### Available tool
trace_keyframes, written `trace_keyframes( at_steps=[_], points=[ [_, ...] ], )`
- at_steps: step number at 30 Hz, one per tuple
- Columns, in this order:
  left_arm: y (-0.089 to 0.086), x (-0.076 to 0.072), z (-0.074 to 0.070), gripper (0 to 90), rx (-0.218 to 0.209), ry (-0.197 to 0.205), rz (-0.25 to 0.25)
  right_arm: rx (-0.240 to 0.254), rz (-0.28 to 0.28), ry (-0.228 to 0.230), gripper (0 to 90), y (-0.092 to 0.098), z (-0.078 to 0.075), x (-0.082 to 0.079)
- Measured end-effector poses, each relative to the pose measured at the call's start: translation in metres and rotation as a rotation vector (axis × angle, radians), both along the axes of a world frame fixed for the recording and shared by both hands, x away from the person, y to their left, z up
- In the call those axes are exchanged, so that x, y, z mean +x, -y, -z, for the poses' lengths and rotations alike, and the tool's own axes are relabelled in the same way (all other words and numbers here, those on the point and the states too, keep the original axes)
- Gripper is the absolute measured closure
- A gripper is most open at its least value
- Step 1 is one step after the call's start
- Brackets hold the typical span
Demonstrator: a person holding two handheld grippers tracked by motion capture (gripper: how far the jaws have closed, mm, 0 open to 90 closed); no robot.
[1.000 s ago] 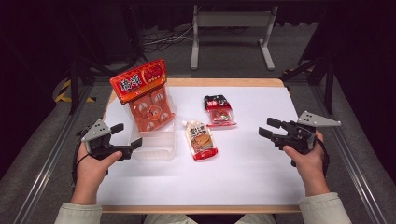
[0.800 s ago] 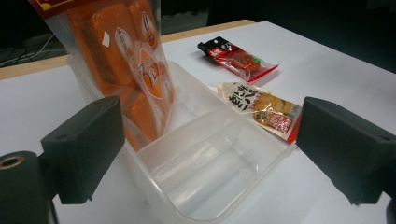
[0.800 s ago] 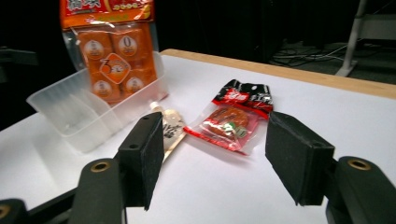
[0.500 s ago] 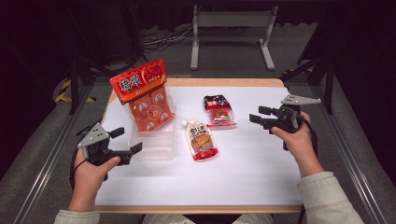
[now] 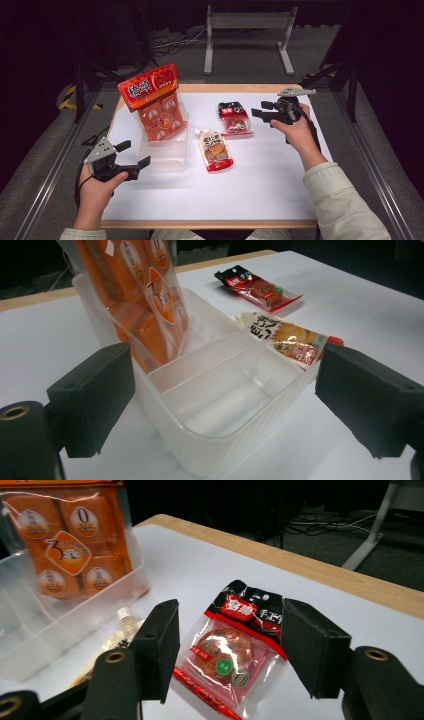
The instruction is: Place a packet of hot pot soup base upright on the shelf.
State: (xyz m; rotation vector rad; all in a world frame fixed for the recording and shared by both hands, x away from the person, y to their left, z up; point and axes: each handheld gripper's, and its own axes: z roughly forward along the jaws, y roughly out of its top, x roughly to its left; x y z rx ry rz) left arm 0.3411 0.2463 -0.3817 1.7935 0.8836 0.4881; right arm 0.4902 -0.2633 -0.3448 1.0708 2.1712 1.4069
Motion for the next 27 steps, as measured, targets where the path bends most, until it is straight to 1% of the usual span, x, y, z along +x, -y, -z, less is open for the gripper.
trace_keyframes(
  at_steps=[1, 2, 3, 6, 7, 9, 12, 13, 15, 17, 19, 21, 24, 26, 27],
  points=[
    [0.0, 0.0, 0.0, 9.8, 0.0, 0.0, 0.0, 0.0, 0.0, 0.0, 42.0, 0.0, 0.0, 0.0],
    [-0.002, -0.002, 0.001, 9.8, 0.0, 0.022, -0.007, -0.007, 0.002, 0.019, 41.8, -0.001, 0.001, 0.003],
    [-0.003, -0.004, 0.003, 9.7, -0.009, 0.02, -0.002, -0.011, 0.008, 0.026, 41.8, -0.004, 0.002, 0.007],
    [-0.005, -0.008, 0.008, 9.5, -0.02, 0.005, 0.019, -0.008, 0.001, 0.006, 41.1, -0.01, 0.005, 0.015],
    [-0.005, -0.009, 0.01, 9.5, -0.02, -0.003, 0.02, -0.019, 0.001, 0.009, 40.6, -0.013, 0.006, 0.018],
    [-0.007, -0.01, 0.011, 9.3, -0.017, -0.004, 0.022, -0.031, 0.006, 0.019, 39.6, -0.019, 0.01, 0.023],
    [-0.009, -0.011, 0.013, 8.6, -0.041, -0.011, 0.019, -0.026, 0.011, 0.027, 39.1, -0.028, 0.016, 0.031],
    [-0.01, -0.011, 0.013, 8.0, -0.045, -0.009, 0.017, -0.024, 0.015, 0.017, 39.1, -0.031, 0.018, 0.034],
    [-0.01, -0.013, 0.014, 6.3, -0.04, -0.012, 0.022, -0.035, 0.013, 0.015, 39.1, -0.037, 0.02, 0.039],
    [-0.01, -0.014, 0.015, 6.2, -0.042, -0.01, 0.04, -0.044, 0.013, 0.011, 38.4, -0.041, 0.022, 0.043],
    [-0.01, -0.015, 0.016, 6.2, -0.031, -0.027, 0.051, -0.052, 0.012, 0.003, 37.2, -0.045, 0.023, 0.048],
    [-0.013, -0.016, 0.016, 5.9, -0.039, -0.034, 0.054, -0.031, 0.025, 0.009, 35.4, -0.046, 0.024, 0.052],
    [-0.016, -0.017, 0.015, 5.4, -0.056, -0.032, 0.046, -0.026, 0.028, 0.0, 34.1, -0.047, 0.026, 0.058],
    [-0.017, -0.017, 0.015, 5.5, -0.058, -0.03, 0.046, -0.028, 0.027, 0.003, 33.9, -0.047, 0.027, 0.061],
    [-0.016, -0.017, 0.015, 5.5, -0.056, -0.027, 0.048, -0.02, 0.027, -0.002, 33.9, -0.046, 0.029, 0.064]
  ],
)
